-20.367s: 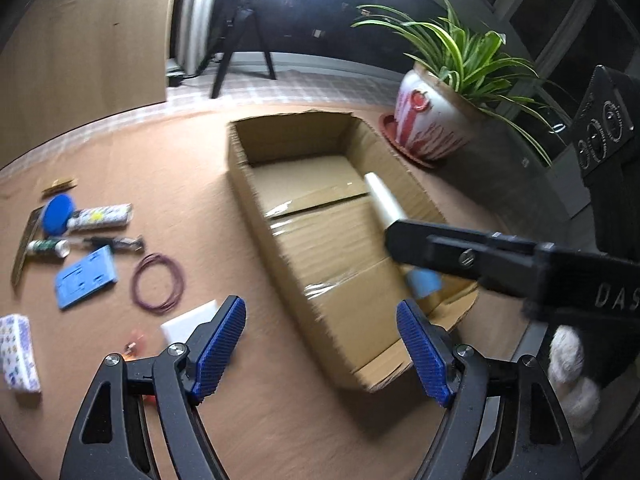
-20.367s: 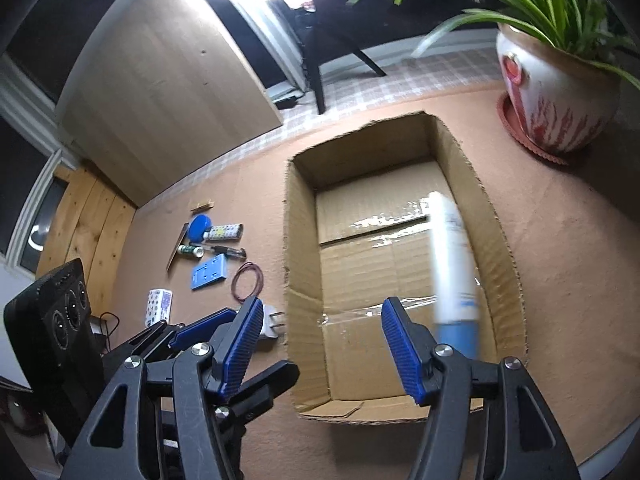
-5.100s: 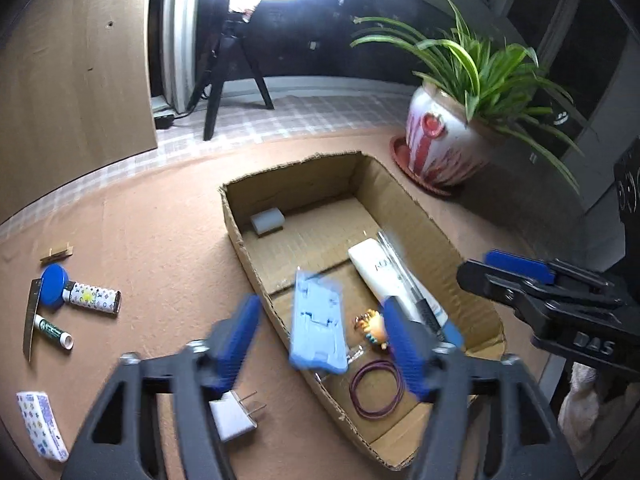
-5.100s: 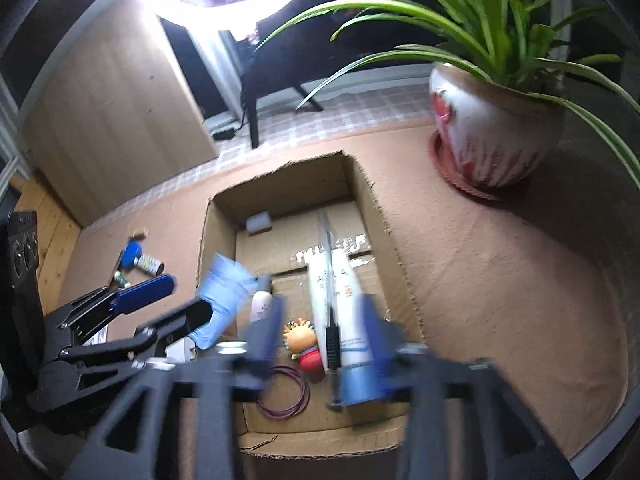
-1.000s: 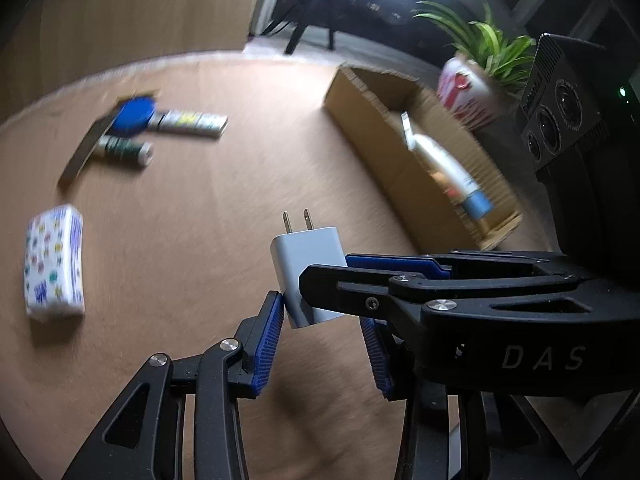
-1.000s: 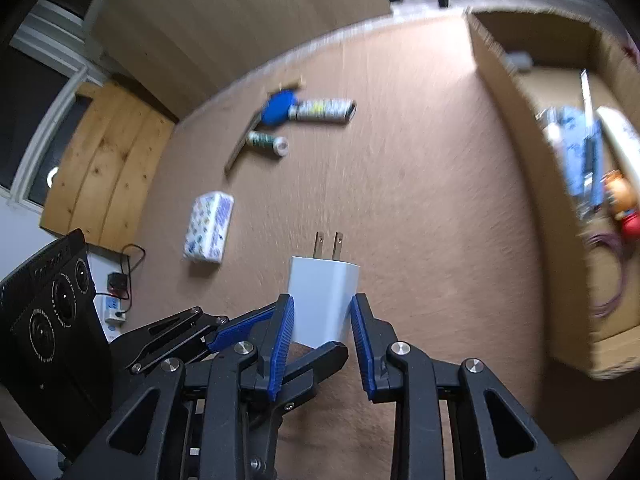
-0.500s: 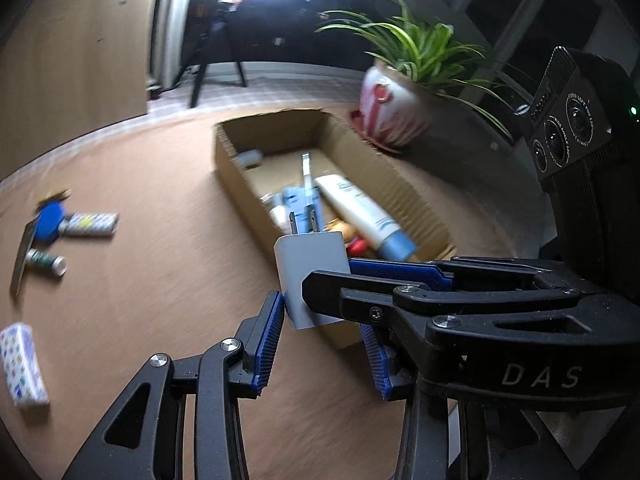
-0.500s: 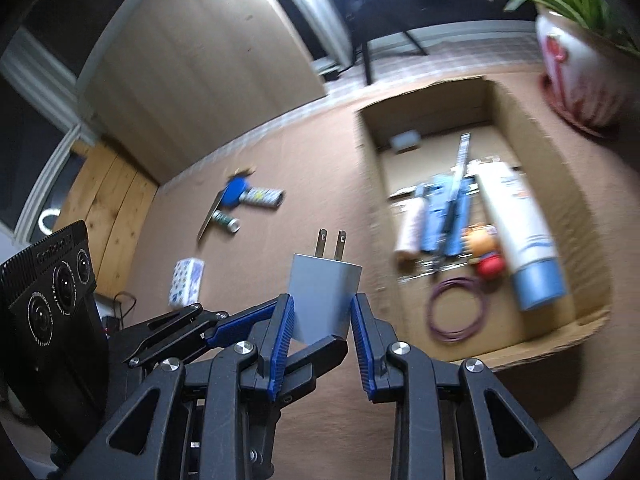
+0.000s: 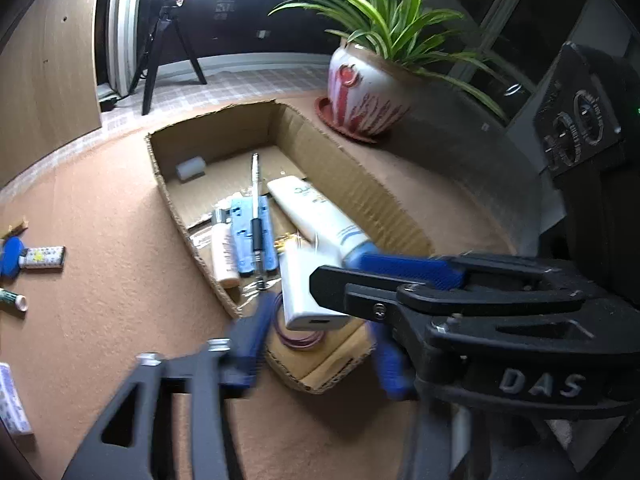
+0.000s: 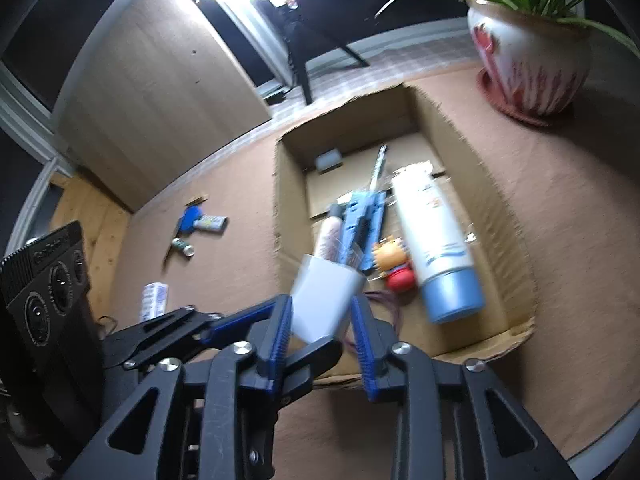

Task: Organize objects
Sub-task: 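Carry the white charger into the box with the right tool and release, then reach the right tool to the white tissue pack and grasp it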

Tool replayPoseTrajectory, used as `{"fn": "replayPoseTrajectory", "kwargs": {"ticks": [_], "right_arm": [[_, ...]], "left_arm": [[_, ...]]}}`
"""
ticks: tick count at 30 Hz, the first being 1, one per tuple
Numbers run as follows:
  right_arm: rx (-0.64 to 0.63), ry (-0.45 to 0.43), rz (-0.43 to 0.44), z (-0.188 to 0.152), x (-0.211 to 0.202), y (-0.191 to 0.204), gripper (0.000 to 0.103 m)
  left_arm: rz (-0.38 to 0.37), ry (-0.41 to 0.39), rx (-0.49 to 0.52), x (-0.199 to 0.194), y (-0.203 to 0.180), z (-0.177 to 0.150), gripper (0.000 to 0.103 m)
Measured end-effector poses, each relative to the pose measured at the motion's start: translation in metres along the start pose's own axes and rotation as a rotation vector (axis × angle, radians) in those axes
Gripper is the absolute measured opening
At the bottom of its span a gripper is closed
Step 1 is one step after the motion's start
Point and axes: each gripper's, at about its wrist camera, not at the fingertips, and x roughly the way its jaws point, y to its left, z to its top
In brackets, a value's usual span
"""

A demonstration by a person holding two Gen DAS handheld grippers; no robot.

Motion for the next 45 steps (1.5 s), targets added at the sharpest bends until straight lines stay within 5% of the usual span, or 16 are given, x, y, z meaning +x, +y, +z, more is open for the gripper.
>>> {"fn": "replayPoseTrajectory", "kwargs": {"ticks": [1,14,19,34,45], "right_arm": [[0.003,-0.010,-0.018,0.000,-0.001,-0.001,0.072],[-0.064,-0.037,-0.048,-0.008,-0.006,0.017,0.072],[-0.125,-0.063,-0.060,-0.015,-0.006,0.039,0.072],[-0.244,-0.039,0.014,-0.038,0.035,0.128,0.072],[-0.342,0.075,0.044,-0.049,0.097,0.211,0.072]], "left_arm": [[0.014,-0.004,-0.001,0.000,0.001,-0.001,0.084],[0.059,-0.032,-0.065,-0.029,0.031,-0.016,0.086],[0.137,-0.041,-0.094,-0.055,0.055,-0.032,0.086],[0.330,-0.035,-0.320,-0.128,0.198,-0.112,0.087],[0.350,-0.014,-0.404,-0.150,0.290,-0.148,0.087]]}}
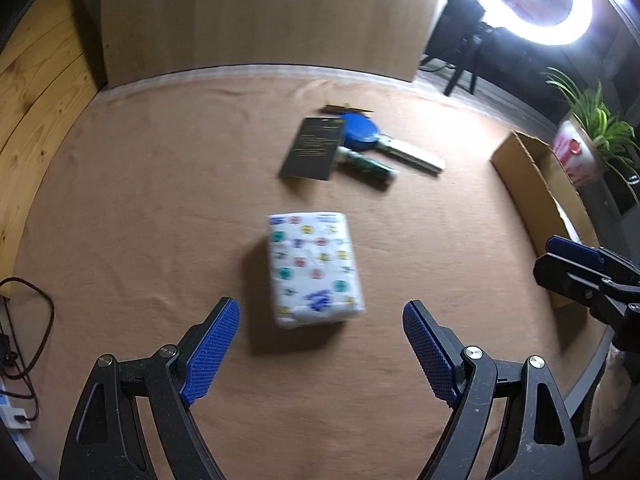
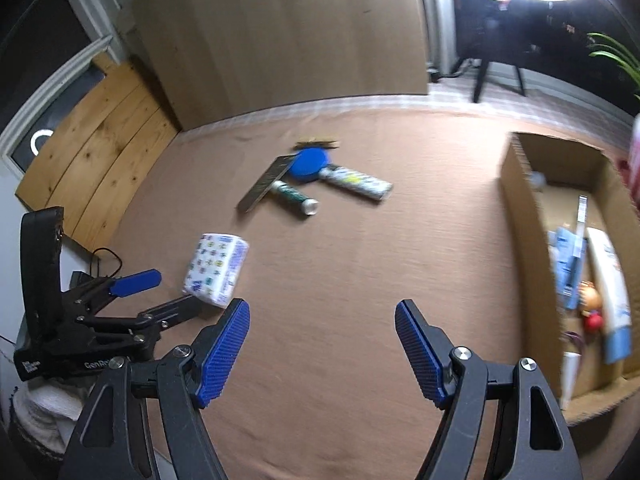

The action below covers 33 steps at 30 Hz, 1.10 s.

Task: Organize objects
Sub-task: 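Reach the right tool to the white tissue pack and grasp it, then carry the tissue pack into the box with the right tool and release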

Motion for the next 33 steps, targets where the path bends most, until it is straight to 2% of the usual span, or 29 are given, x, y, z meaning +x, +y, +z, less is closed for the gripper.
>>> {"fn": "replayPoseTrajectory", "kwargs": {"ticks": [7,12,19,27,33], "right_arm": [[0.037,0.105,0.091,0.014,0.049,0.024,0.072],[0.054,0.164,0.121,0.018,0.079,0.037,0.071],[0.074,0.211,0.168,0.023,0.101,0.045,0.061],[0.076,0.261,0.202,0.024,0.120,0.052,0.043],[0.069,0.265,0.237,0.025,0.122,0.055,0.034]], "left_arm": [[-0.047,0.031,0.005,0.016,0.021,0.004,0.086],[-0.079,0.044,0.002,0.023,0.025,0.007,0.086],[-0.115,0.063,0.033,0.033,0.021,0.009,0.086],[-0.161,0.073,0.038,0.040,0.018,0.007,0.070],[-0.171,0.072,0.042,0.043,0.015,0.009,0.064]]}}
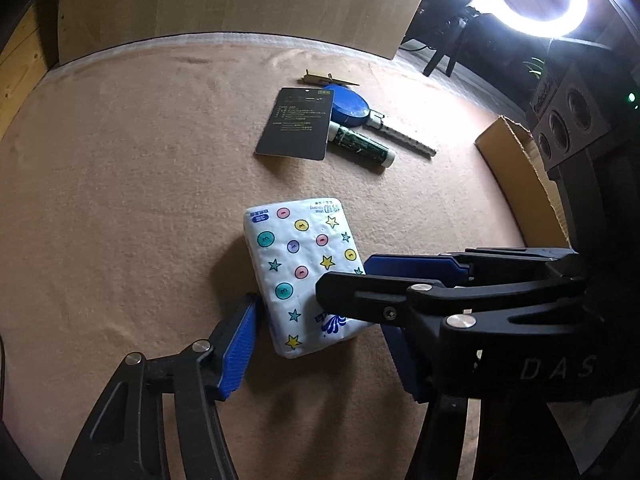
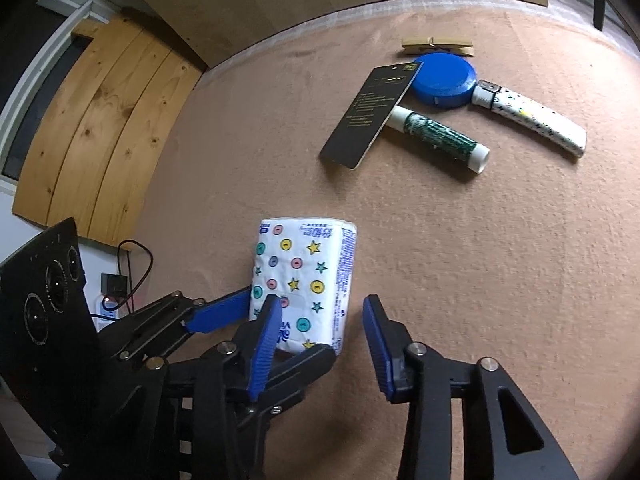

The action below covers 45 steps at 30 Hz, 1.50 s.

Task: Organize objects
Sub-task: 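Carry the tissue pack into the box with the right tool and release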

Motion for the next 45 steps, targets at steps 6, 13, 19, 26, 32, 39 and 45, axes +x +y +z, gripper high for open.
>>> {"fn": "replayPoseTrajectory", "kwargs": {"ticks": [6,13,19,26,32,39,45], "right_arm": [[-0.024,-0.001,0.001,0.001,-0.001,0.003,0.030],[-0.038,-0.024,0.003,-0.003,-0.016,0.000,0.030],[-0.041,-0.074,-0.009,-0.012,-0.046,-0.012,0.030],[-0.020,-0.151,-0.045,-0.023,-0.098,-0.040,0.030],[0.032,-0.224,-0.081,-0.037,-0.147,-0.079,0.030],[0.107,-0.311,-0.156,-0.059,-0.206,-0.136,0.030],[0.171,-0.339,-0.181,-0.075,-0.236,-0.180,0.030]], "left_arm": [[0.001,-0.011,0.001,-0.001,-0.003,0.000,0.060],[-0.004,-0.032,0.000,-0.007,-0.015,-0.001,0.059],[-0.011,-0.062,0.037,-0.014,-0.047,0.003,0.059],[-0.038,-0.089,0.110,-0.016,-0.104,0.014,0.059],[-0.083,-0.101,0.187,-0.009,-0.169,0.023,0.059],[-0.151,-0.102,0.268,0.011,-0.252,0.031,0.059],[-0.192,-0.075,0.334,0.034,-0.312,0.032,0.059]]}}
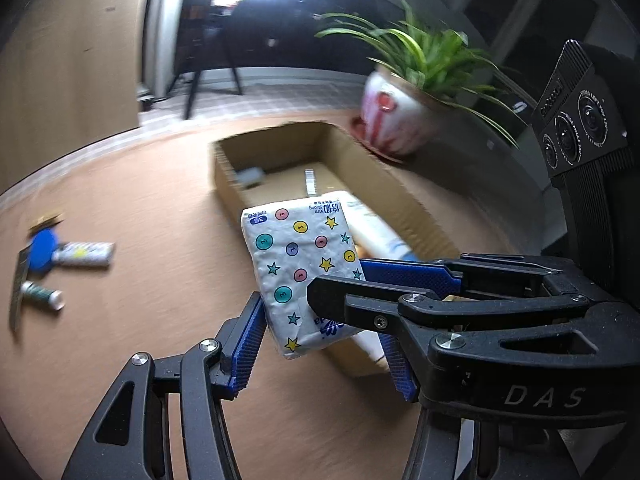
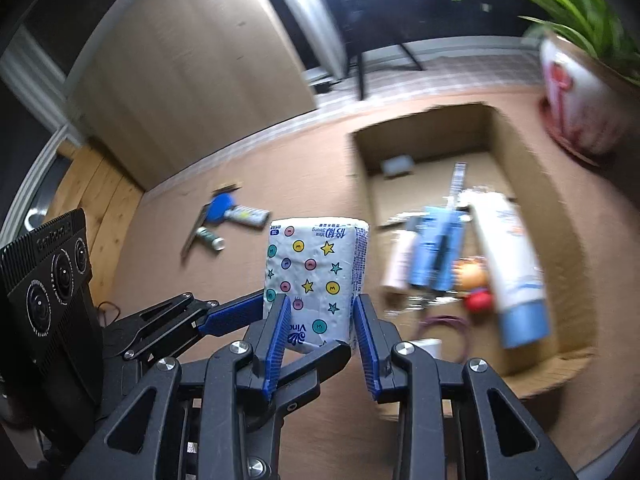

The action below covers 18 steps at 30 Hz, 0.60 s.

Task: Organize objects
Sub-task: 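Carry the tissue pack into the box with the right tool and release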

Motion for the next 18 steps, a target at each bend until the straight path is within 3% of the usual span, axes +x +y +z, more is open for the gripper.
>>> {"fn": "replayPoseTrajectory", "kwargs": {"ticks": [6,12,14,16,18], "right_arm": [[0.040,-0.009,-0.022,0.000,-0.012,-0.035,0.030],[0.029,-0.021,-0.038,-0.001,-0.016,-0.046,0.030],[0.002,-0.029,-0.069,-0.003,-0.018,-0.044,0.030],[-0.003,-0.035,-0.134,-0.004,-0.018,-0.045,0.045],[0.009,-0.048,-0.140,-0.004,-0.020,-0.047,0.048]], "left_arm": [[-0.023,0.027,0.039,0.026,-0.031,0.010,0.059],[-0.024,0.047,0.054,0.041,-0.045,0.015,0.059],[-0.012,0.065,0.054,0.047,-0.046,0.016,0.067],[0.021,0.068,0.056,0.047,-0.045,0.016,0.078],[0.031,0.067,0.051,0.045,-0.040,0.015,0.078]]}}
